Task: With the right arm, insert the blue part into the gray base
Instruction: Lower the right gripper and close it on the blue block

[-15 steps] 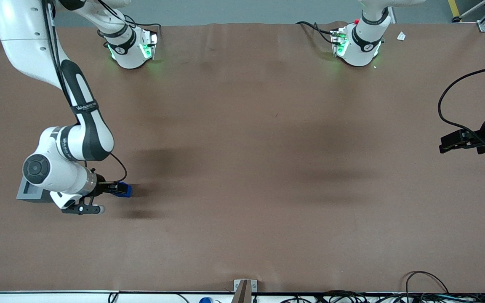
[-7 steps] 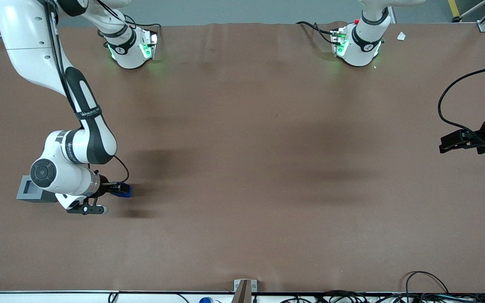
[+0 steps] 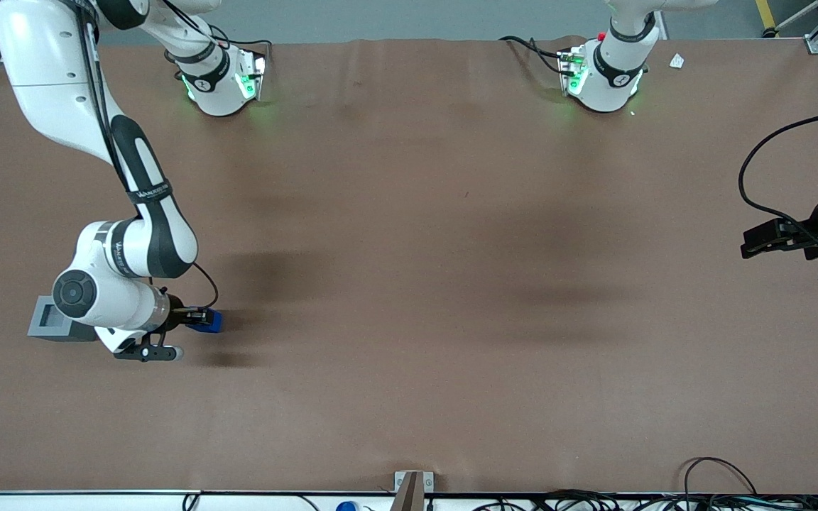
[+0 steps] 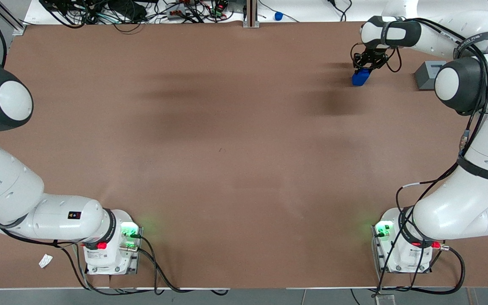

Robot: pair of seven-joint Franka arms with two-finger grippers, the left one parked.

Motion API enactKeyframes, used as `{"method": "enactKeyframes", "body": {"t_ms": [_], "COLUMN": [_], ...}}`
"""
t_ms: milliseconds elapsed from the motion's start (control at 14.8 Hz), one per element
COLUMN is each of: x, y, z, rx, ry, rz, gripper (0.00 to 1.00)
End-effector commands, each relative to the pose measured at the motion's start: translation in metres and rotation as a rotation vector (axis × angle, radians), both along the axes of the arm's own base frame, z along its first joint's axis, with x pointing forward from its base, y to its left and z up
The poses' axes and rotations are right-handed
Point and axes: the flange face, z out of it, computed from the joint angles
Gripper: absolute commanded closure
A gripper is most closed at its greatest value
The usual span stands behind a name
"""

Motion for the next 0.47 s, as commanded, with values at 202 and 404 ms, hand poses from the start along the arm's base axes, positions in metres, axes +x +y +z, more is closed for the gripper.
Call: {"method": "enactKeyframes", "body": {"t_ms": [202,404], "x": [0.001,0.007], "y": [-0.001,-0.019], "z": [0.014,0.042], "rx": [0.006,0.006], "ry": [-0.013,-0.058], "rz": [-0.017,-0.030], "gripper": [0.70,0.75]}}
